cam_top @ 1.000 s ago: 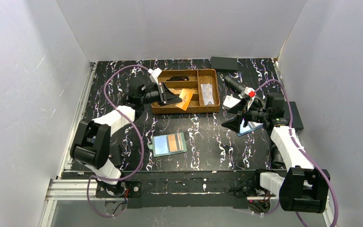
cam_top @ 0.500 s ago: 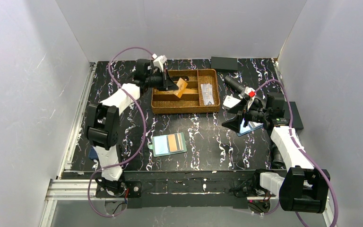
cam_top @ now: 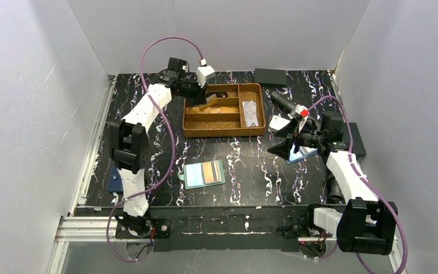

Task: Take the credit cards out of the card holder
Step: Place the credit card in the storage box.

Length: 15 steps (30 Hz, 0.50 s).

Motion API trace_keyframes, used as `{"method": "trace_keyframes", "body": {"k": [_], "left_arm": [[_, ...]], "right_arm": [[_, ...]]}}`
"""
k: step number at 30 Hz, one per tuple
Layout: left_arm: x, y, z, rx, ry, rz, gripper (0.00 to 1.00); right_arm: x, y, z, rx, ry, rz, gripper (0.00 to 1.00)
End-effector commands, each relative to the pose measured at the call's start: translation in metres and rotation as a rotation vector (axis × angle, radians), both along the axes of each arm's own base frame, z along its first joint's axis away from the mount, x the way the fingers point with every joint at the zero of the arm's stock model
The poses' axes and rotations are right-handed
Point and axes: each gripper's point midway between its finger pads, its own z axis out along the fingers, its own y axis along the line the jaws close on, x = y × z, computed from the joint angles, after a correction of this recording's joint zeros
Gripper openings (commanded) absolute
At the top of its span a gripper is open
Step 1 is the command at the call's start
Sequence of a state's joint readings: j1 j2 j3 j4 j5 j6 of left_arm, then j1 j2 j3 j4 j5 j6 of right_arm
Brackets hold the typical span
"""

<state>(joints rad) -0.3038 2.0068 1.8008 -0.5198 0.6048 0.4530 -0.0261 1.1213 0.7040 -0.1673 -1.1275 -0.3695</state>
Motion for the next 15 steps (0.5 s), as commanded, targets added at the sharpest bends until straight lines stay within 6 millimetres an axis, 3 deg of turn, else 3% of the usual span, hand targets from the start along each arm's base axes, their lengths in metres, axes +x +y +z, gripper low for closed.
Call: {"method": "trace_keyframes", "body": {"k": [1, 15], "left_arm": [[0.003, 0.000, -0.007, 0.136, -0.133, -0.178, 0.00], [0.033, -0.023, -0.032, 0.221, -0.220, -0.338, 0.00]], "right_arm": [[0.003, 0.000, 0.007, 0.016, -0.035, 0.016, 0.98], [0.002, 0.000, 0.008, 0.031, -0.027, 0.023, 0.98]]}}
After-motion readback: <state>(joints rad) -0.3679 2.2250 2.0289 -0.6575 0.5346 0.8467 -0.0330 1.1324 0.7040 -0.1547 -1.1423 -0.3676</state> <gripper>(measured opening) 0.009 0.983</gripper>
